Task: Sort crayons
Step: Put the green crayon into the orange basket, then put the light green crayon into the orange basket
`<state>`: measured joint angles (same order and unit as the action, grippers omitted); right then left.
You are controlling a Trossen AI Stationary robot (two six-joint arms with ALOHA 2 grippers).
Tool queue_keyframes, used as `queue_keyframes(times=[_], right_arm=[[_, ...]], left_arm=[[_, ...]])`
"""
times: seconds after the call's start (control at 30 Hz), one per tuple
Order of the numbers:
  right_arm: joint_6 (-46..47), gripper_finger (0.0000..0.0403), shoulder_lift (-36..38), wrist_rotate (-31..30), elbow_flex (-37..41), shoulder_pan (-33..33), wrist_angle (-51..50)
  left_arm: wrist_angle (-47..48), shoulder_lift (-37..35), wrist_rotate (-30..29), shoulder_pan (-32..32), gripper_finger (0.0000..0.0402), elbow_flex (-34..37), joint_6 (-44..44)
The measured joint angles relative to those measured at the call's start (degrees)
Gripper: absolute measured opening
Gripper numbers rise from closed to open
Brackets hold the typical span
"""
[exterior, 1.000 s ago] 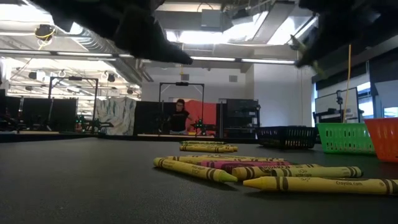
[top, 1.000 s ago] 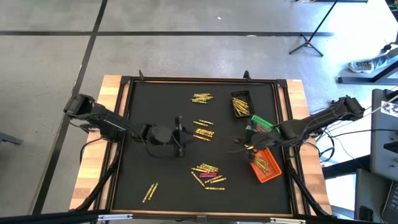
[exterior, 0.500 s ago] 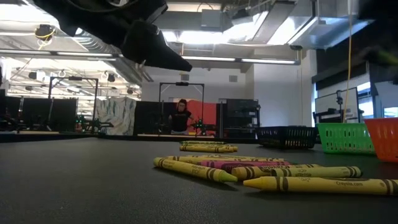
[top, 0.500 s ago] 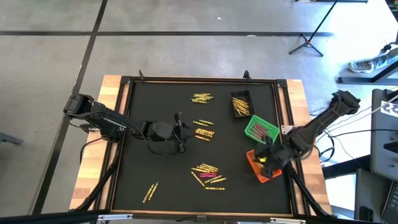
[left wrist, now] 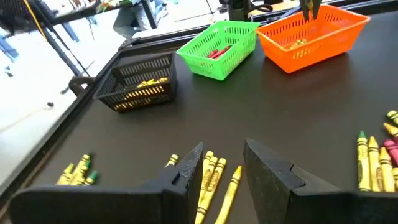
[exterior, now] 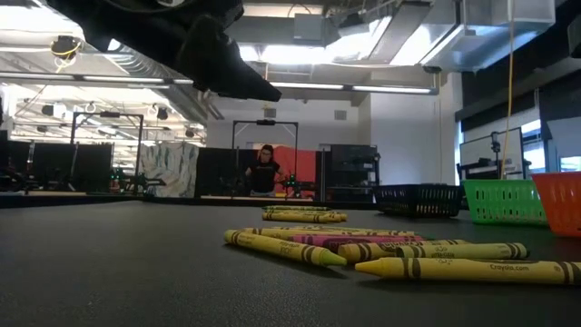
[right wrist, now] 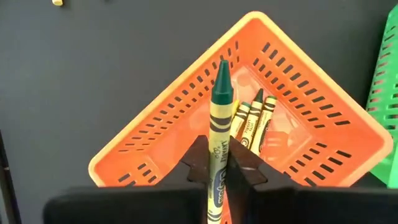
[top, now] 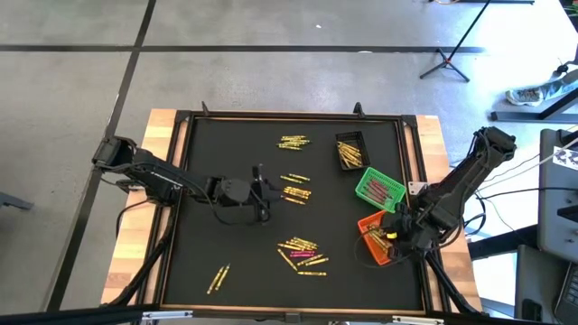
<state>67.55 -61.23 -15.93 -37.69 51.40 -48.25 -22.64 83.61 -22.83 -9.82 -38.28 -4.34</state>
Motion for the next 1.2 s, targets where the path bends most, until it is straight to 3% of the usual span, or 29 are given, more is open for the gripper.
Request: queue_keyframes(times=[0.33,0.43,0.67,0.8,0.97,1.2], right_arm=[[-0.67,0.0185,0.00,0.40,-0.04,-0.02,0.36],[-3.14,0.0212,0.00,-4.54,-0.09,-0.02,3.90],[-22.68,0.0224,-0.76,-27.95,-0.13,-0.02,16.93],[-40.40,0.0225,-2.82,-41.34,-0.13,-1.17,26.90],[-50.00,0.0225,-6.33,-43.86,-0.14,-6.11,37.28],[-50.07,0.0225,-14.35,-43.62,-0.15,-11.67,40.34]], left_arm=[[3.86,-0.14,-1.70,-2.41,0.0101,-0.02,10.67],[7.68,-1.39,-1.70,-4.78,0.0101,-0.37,16.22],[34.78,-4.95,-0.95,-11.89,0.0101,-6.66,41.27],[46.41,-5.27,5.46,-17.10,0.0101,-8.71,59.40],[48.09,-4.91,11.50,-23.99,0.0101,-8.72,76.48],[47.52,-2.32,13.06,-32.97,0.0101,-8.72,90.26]])
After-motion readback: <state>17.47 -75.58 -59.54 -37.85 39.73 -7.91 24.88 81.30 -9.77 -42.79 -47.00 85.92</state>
